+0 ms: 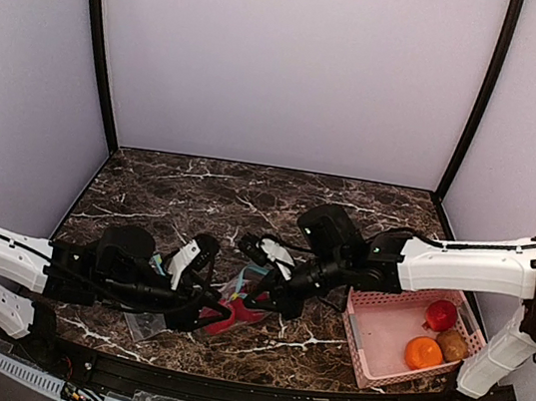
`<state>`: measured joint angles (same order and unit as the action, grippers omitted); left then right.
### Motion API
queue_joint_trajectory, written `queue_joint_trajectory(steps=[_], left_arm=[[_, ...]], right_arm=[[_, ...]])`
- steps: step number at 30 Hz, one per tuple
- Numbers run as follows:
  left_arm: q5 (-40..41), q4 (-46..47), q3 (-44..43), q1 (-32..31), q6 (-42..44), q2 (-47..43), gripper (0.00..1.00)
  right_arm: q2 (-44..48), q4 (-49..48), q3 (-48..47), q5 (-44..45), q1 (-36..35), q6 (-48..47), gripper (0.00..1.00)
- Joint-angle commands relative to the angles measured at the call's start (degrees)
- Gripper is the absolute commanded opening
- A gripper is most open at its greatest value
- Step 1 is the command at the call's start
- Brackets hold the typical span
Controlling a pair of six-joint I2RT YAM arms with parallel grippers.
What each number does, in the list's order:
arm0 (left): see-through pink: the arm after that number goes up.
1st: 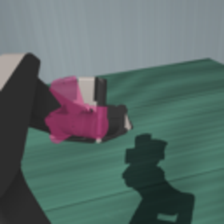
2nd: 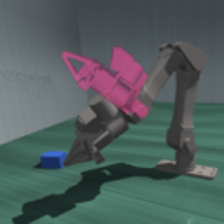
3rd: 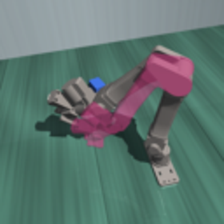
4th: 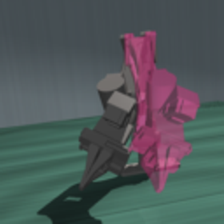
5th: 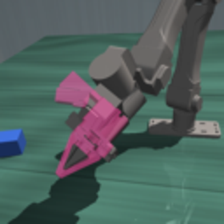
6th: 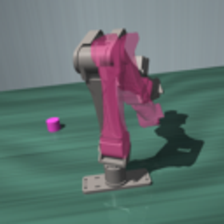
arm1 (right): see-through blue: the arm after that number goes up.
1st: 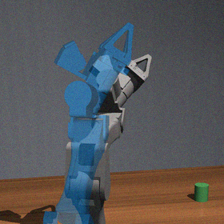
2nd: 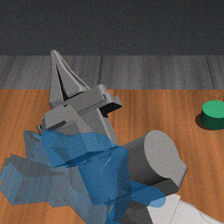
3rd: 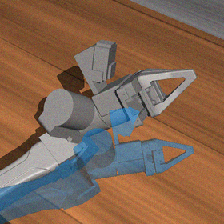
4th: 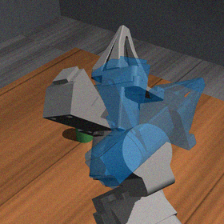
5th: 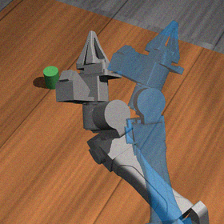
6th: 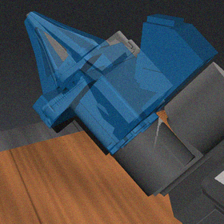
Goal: Place the food in the zip-top bag and seal the zipper
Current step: Pass from the left arm to the right, then pass from the right arm to the left
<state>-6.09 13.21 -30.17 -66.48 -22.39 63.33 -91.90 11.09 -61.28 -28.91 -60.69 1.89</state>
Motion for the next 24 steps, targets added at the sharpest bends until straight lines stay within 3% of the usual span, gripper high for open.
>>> queue_joint_trajectory(steps=[1,4,10,15,20,24], left_arm=[[0.9,-2.5,-1.6,0.3,2.4,-1.6,0.59],[0.2,-4.1,-3.8,0.3,4.1,-0.5,0.69],[0.6,-6.1,-7.6,0.3,7.6,3.2,0.72],[1.6,-6.3,-8.7,0.3,8.9,3.7,0.5],[0.7,-6.9,-8.3,0.4,8.4,3.2,0.46],[0.7,-7.6,-7.3,0.4,7.9,2.1,0.36]], right_arm=[[3.3,2.3,-0.8,-0.8,0.2,5.4,0.0],[4.4,2.8,-0.7,-1.2,0.2,7.2,0.0],[5.1,4.5,-1.6,-3.1,-0.2,8.1,0.0],[5.3,5.7,-1.5,-3.6,-0.2,8.1,0.0],[5.2,6.3,-1.8,-3.1,-0.2,8.3,0.0],[4.8,6.4,-2.2,-3.0,-0.2,8.2,0.0]])
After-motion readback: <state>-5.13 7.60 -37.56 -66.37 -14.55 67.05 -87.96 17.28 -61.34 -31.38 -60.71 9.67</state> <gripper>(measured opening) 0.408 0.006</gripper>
